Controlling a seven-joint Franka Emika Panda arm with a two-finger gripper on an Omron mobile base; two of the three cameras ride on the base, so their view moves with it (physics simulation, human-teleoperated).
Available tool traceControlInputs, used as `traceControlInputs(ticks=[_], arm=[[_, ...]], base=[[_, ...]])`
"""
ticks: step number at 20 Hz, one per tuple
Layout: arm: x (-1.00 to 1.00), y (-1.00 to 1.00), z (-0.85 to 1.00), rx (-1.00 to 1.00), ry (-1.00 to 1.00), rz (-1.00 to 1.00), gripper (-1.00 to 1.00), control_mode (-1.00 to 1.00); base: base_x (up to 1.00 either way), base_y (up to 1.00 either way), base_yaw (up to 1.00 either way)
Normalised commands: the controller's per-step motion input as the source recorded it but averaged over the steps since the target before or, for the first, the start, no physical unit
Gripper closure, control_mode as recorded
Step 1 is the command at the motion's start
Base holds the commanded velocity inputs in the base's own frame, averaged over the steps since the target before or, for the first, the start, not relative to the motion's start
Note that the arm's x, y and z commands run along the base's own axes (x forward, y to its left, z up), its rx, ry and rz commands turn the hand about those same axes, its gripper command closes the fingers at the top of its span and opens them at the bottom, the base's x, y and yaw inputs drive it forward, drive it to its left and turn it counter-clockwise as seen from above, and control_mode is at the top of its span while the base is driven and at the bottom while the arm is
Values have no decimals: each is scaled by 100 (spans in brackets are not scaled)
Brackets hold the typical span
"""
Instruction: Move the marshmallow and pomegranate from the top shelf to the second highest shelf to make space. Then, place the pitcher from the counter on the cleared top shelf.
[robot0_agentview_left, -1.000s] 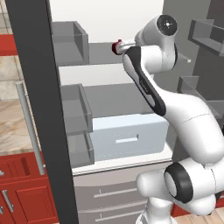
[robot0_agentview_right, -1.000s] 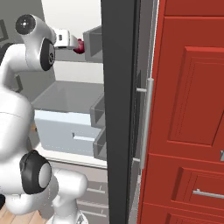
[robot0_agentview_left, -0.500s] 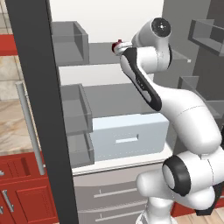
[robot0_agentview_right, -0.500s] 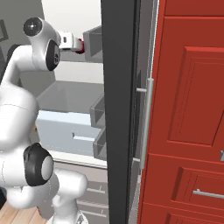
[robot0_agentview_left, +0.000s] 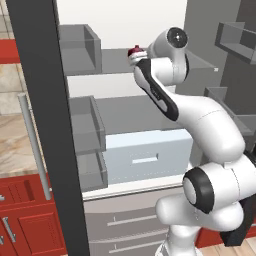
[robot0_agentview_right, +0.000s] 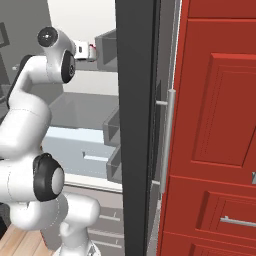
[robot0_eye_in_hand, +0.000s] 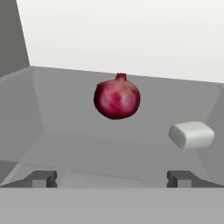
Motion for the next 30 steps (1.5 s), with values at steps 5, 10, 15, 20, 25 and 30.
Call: traceControlInputs(ticks=[5, 10, 15, 20, 25, 30], arm=[[44, 0, 0, 0, 2, 0, -100, -100], [39, 0, 0, 0, 7, -1, -100, -100], [39, 0, 0, 0, 7, 0, -100, -100], [37, 3, 0, 0, 4, 0, -100, -100], [34, 3, -1, 0, 1, 0, -100, -100], [31, 2, -5, 0, 0, 0, -100, -100]], base=[[0, 0, 0], [0, 0, 0], [0, 0, 0], [0, 0, 0], [0, 0, 0], [0, 0, 0]])
